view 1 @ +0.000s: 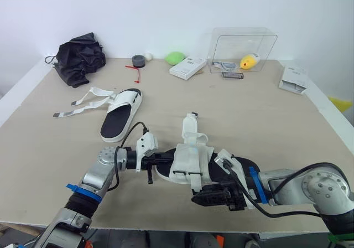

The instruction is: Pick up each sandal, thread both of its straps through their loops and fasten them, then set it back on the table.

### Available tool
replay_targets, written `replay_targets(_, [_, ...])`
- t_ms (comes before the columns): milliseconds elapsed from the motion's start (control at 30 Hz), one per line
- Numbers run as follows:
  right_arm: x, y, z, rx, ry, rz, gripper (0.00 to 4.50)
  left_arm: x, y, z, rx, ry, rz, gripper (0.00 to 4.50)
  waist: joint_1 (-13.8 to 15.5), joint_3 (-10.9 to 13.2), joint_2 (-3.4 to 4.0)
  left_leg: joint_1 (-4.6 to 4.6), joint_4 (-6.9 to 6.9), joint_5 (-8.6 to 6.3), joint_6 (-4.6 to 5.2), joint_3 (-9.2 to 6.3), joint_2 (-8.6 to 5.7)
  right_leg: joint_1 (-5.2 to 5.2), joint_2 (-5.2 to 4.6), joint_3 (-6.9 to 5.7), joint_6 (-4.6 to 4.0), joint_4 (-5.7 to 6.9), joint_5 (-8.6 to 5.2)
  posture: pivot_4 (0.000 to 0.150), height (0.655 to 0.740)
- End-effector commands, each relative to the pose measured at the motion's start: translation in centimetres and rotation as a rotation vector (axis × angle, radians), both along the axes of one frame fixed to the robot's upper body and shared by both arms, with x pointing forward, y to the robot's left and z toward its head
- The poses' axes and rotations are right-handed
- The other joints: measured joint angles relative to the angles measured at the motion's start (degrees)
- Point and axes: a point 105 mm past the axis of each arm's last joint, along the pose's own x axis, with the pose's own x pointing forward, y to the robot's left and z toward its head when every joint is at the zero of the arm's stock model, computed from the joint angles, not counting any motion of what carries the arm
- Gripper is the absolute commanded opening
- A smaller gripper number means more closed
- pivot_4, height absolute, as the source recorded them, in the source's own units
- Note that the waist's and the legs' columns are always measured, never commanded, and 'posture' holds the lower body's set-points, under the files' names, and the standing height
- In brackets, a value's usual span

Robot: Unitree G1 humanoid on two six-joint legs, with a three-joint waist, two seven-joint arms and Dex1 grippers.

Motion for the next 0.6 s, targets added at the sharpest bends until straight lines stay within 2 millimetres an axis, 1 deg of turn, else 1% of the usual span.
replay_targets(33, [-0.2,0.3,1.1,0.045,-0.021,0.030,0.01,-1.3,2.4,-6.6,0.193,0.223,0.090,0.00,0.0,0.0,-0.01,0.00,0.00,0.00,0.00,0.00,0.00,0.00,0.00,0.00,0.00,0.00,0.00,0.150,0.7400])
replay_targets(100, [-0.5,0.3,1.2,0.049,-0.017,0.041,0.01,-1.3,2.4,-6.6,0.193,0.222,0.090,0.00,0.0,0.0,-0.01,0.00,0.00,0.00,0.00,0.00,0.00,0.00,0.00,0.00,0.00,0.00,0.00,0.150,0.7400])
replay_targets(200, [-1.5,0.3,1.7,0.069,-0.017,0.090,0.01,-1.3,2.3,-6.6,0.193,0.222,0.089,0.00,0.0,0.0,0.01,-0.01,0.00,0.00,0.00,0.00,0.00,-0.01,-0.01,0.00,0.00,0.00,0.00,0.150,0.7400])
replay_targets(333, [-2.9,0.5,3.6,0.153,-0.034,0.175,0.01,-1.3,2.3,-6.6,0.193,0.221,0.087,0.00,0.0,0.0,0.00,-0.03,0.00,0.00,0.00,-0.01,0.00,0.00,-0.02,-0.02,0.01,0.00,-0.01,0.150,0.7400])
replay_targets(400, [-3.1,0.6,4.5,0.180,-0.065,0.213,0.01,-1.3,2.3,-6.6,0.194,0.221,0.086,0.00,0.0,0.0,-0.05,-0.02,0.00,0.00,0.00,-0.01,0.00,-0.01,-0.02,-0.03,0.01,0.00,-0.01,0.150,0.7400])
replay_targets(467, [-3.0,0.8,5.7,0.219,-0.111,0.242,0.01,-1.2,2.3,-6.5,0.195,0.221,0.085,0.00,0.0,0.0,-0.03,-0.02,0.00,0.00,0.00,-0.02,-0.01,-0.02,-0.03,-0.04,0.01,0.00,-0.01,0.150,0.7400])
replay_targets(533, [-1.7,1.3,7.9,0.301,-0.187,0.233,0.01,-1.2,2.3,-6.5,0.196,0.221,0.083,0.00,0.0,0.1,-0.01,-0.03,0.00,0.00,0.00,-0.01,-0.01,-0.02,-0.03,-0.04,0.01,0.00,-0.01,0.150,0.7400])
replay_targets(600, [-0.8,1.6,9.8,0.369,-0.224,0.229,0.01,-1.1,2.3,-6.5,0.196,0.221,0.083,0.00,0.0,0.1,-0.04,0.00,0.00,0.00,0.00,-0.02,-0.01,-0.04,-0.02,-0.03,0.01,0.00,-0.01,0.150,0.7400])
